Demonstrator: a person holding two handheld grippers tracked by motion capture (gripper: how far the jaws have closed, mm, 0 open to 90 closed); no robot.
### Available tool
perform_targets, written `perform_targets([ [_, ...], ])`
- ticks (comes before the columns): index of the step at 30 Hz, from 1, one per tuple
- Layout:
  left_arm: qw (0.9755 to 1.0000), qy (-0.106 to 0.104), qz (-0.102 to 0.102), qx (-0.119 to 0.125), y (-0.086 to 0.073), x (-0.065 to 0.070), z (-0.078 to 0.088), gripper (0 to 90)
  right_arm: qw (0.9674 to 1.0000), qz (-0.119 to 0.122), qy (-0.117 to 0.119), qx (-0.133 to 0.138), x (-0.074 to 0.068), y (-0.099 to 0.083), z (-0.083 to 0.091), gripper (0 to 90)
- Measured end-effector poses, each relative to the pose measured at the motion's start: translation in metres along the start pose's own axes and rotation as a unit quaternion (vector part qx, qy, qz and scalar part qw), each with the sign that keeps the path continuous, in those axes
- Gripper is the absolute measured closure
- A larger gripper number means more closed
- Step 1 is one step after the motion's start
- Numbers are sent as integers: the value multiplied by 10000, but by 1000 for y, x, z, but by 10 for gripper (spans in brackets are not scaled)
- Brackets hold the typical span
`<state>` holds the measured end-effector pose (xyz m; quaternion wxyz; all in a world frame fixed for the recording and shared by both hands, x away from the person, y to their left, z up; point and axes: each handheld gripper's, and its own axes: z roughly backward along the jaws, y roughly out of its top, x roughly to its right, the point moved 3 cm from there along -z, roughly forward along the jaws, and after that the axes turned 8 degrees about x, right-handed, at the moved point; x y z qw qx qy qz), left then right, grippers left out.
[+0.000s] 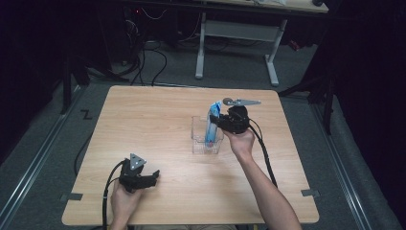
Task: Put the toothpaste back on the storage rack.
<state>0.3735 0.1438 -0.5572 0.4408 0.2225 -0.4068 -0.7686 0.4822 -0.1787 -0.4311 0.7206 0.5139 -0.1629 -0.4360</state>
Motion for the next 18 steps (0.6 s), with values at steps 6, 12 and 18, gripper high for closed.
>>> perform_targets([
  [6,10000,3,2,0,0,0,0,189,10000,-9,33,-75,-1,-3,-2,719],
  [12,10000,3,2,1,0,0,0,189,10000,-35,-47,-20,5,-5,1,714],
  [18,10000,5,5,1,0,0,0,189,9998,-71,-172,-58,13,-6,6,703],
])
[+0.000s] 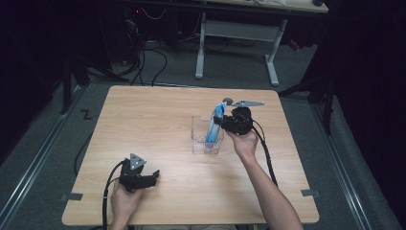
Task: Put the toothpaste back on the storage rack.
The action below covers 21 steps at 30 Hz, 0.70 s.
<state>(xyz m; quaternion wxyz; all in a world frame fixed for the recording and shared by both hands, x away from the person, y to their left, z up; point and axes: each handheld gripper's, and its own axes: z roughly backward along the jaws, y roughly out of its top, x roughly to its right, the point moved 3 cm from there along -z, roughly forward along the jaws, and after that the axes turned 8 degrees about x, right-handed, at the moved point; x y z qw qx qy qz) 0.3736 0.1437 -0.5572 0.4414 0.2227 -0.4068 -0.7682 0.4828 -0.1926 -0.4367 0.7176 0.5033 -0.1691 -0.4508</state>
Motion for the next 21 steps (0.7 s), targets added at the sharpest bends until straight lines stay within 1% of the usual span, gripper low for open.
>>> perform_targets([
  [4,10000,-4,0,-7,0,0,0,189,9999,7,-120,-5,6,0,0,702],
  [12,10000,-2,-2,-11,0,0,0,189,9999,-28,-134,-2,8,-1,1,694],
  [15,10000,3,-2,-6,0,0,0,189,9998,-11,-219,-14,9,-3,2,648],
  [20,10000,-1,0,-12,0,0,0,189,9997,-92,-209,59,10,-4,7,552],
  [21,10000,3,-1,-6,0,0,0,189,9997,-76,-221,61,10,-4,8,537],
])
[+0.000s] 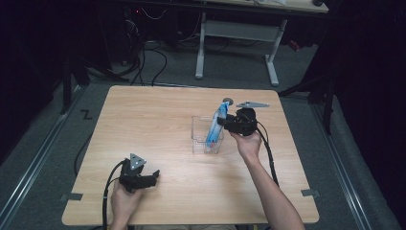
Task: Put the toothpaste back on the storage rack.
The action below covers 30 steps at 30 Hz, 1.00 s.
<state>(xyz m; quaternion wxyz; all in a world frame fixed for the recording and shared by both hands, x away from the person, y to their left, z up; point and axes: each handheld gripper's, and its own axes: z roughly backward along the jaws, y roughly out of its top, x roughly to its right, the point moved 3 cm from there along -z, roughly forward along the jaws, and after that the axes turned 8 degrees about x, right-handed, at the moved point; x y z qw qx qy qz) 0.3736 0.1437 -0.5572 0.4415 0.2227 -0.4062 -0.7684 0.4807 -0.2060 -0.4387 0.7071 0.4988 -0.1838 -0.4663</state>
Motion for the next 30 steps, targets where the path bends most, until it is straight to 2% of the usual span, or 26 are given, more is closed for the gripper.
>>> perform_targets([
  [7,10000,0,1,2,0,0,0,189,9998,75,-60,162,2,1,12,486],
  [11,10000,-4,2,7,0,0,0,189,9997,130,-188,125,4,2,17,468],
  [20,10000,-3,2,7,0,0,0,189,9992,255,-252,168,5,3,27,447],
  [30,10000,-3,1,7,0,0,0,189,9987,185,-393,266,12,2,37,410],
])
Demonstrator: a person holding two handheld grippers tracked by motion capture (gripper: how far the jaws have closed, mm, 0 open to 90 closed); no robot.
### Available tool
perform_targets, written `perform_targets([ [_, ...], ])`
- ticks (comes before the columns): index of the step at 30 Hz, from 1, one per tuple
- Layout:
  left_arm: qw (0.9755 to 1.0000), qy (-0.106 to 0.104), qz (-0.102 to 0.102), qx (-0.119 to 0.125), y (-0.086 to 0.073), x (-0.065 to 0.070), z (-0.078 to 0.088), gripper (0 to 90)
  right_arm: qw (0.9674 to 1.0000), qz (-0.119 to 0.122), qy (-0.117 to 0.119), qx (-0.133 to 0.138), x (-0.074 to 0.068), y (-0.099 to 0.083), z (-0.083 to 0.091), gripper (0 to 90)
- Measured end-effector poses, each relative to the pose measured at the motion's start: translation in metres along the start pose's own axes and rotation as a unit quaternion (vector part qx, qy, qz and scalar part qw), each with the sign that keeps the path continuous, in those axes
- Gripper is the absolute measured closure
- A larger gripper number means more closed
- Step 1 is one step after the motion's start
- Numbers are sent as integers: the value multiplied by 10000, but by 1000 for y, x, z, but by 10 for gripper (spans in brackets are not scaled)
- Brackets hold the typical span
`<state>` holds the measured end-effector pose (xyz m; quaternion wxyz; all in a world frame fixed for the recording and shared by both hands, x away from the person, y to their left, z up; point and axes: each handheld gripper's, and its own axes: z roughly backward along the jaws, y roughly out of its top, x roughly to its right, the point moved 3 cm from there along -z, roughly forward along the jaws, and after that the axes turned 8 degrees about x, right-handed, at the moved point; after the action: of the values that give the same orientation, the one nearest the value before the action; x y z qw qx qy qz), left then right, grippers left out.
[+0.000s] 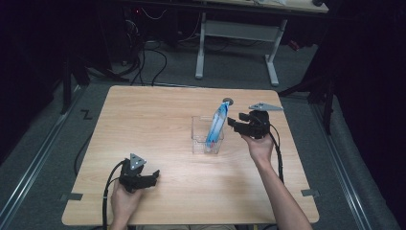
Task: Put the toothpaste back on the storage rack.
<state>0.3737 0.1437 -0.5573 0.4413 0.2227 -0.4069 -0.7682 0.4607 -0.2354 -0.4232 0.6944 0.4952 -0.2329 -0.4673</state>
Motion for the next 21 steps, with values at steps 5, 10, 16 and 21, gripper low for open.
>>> perform_targets([
  [5,10000,3,-2,0,0,0,0,189,10000,-18,-3,47,2,-1,5,410],
  [10,10000,3,-4,-1,0,0,0,189,10000,42,-5,35,3,-4,11,409],
  [16,10000,3,-3,0,0,0,0,189,9999,40,-13,108,5,-4,21,412],
  [21,10000,7,0,-1,0,0,0,189,9999,42,-30,119,7,-7,24,413],
])
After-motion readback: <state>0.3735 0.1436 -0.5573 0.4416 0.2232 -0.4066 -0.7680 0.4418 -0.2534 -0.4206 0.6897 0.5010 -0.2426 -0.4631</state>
